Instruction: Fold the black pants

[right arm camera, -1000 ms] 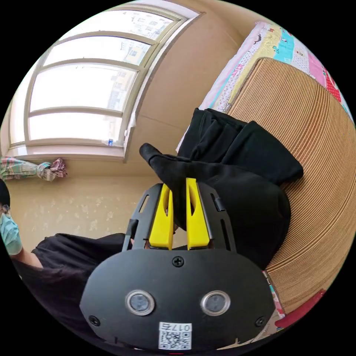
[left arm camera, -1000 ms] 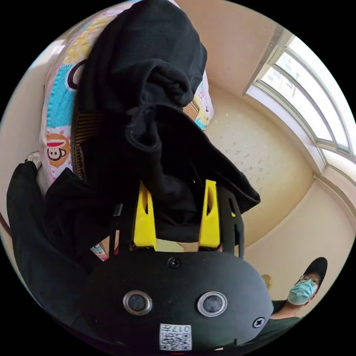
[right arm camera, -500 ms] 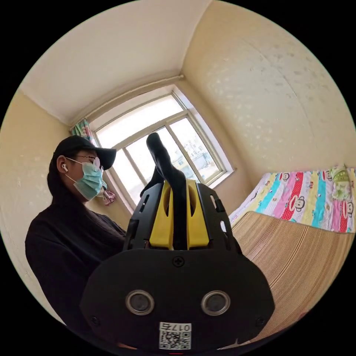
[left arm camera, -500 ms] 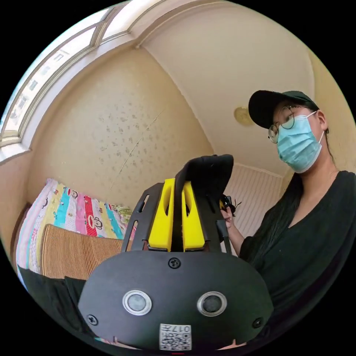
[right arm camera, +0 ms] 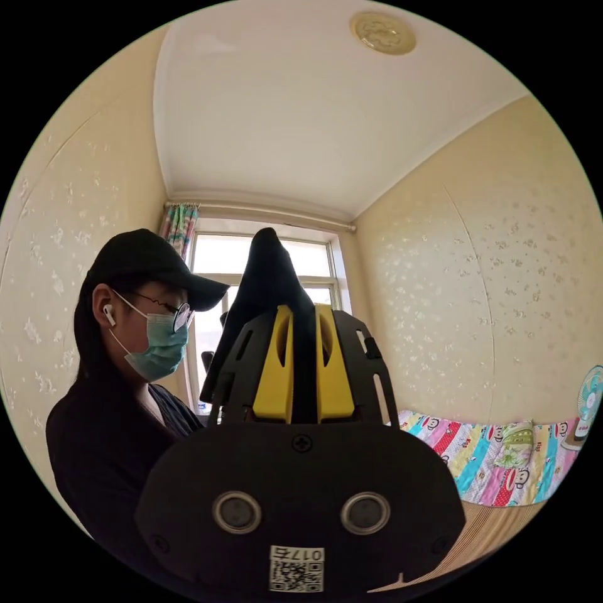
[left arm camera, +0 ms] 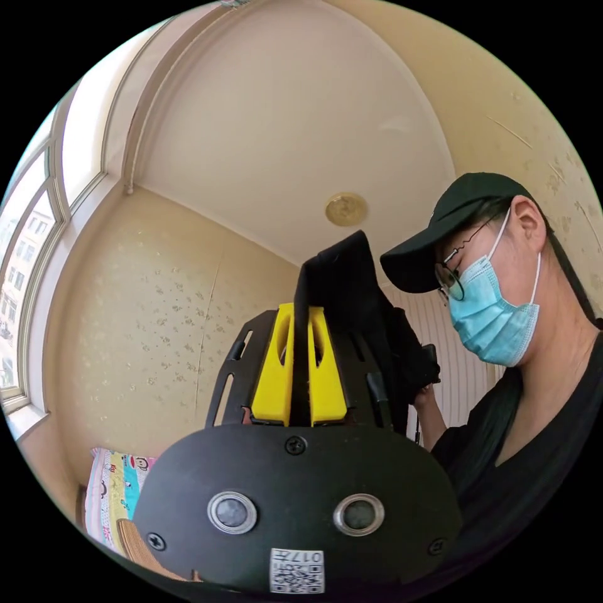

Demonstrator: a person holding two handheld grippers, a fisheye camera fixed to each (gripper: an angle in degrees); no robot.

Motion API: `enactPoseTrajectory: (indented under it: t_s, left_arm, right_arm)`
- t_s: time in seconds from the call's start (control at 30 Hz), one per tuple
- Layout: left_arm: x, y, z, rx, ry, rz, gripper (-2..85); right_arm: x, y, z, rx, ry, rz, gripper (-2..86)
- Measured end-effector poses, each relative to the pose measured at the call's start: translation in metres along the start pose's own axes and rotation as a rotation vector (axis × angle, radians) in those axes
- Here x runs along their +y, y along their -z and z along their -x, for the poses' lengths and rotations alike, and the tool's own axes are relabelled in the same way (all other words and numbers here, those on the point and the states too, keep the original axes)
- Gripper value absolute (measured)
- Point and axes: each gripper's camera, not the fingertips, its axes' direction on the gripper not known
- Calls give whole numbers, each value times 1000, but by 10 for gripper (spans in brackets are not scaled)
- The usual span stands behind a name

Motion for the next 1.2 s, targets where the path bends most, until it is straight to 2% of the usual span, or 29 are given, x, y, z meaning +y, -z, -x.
enactPoseTrajectory:
  t_s: [0.17,0.27,0.3,0.37,0.43,0.47,0.5,0.57,0.6,0.7,0.73,0.77,0.83,0.97,1.03,1.13,1.2]
  left_arm:
    - [27,-56,33,-13,23,42,35]
    - [62,-129,92,-119,79,177,36]
    - [86,-170,129,-155,130,261,37]
    - [135,-239,200,-202,234,396,41]
    - [234,-317,301,-315,298,518,55]
    - [262,-328,323,-356,307,543,60]
    - [324,-341,367,-451,359,629,56]
    - [420,-335,422,-503,487,774,55]
    - [483,-315,443,-486,544,831,59]
    - [647,-235,465,-545,625,995,65]
    - [715,-200,466,-572,671,1108,65]
    - [747,-184,466,-577,696,1163,65]
    - [863,-115,451,-564,785,1372,65]
    - [970,-26,420,-555,914,1531,65]
    - [1010,7,399,-493,1005,1550,65]
    - [1037,12,375,-401,972,1632,65]
    - [1048,12,363,-322,976,1648,65]
  right_arm:
    - [-42,-30,-47,126,-54,20,48]
    - [-60,-72,-122,299,-146,138,49]
    - [-61,-82,-143,341,-173,164,49]
    - [-53,-135,-246,519,-284,294,53]
    - [-31,-181,-333,704,-283,393,57]
    - [-4,-206,-387,836,-268,437,60]
    - [13,-215,-412,883,-273,476,59]
    - [94,-236,-489,1021,-376,705,55]
    - [116,-237,-498,1024,-385,741,55]
    - [240,-231,-517,914,-365,938,65]
    - [298,-221,-524,883,-412,1043,68]
    - [356,-204,-528,846,-489,1139,72]
    - [436,-169,-527,820,-620,1255,77]
    - [554,-70,-501,829,-976,1361,111]
    - [569,-38,-480,905,-995,1375,125]
    - [571,14,-452,1035,-1005,1348,135]
    - [577,45,-445,1040,-1080,1340,135]
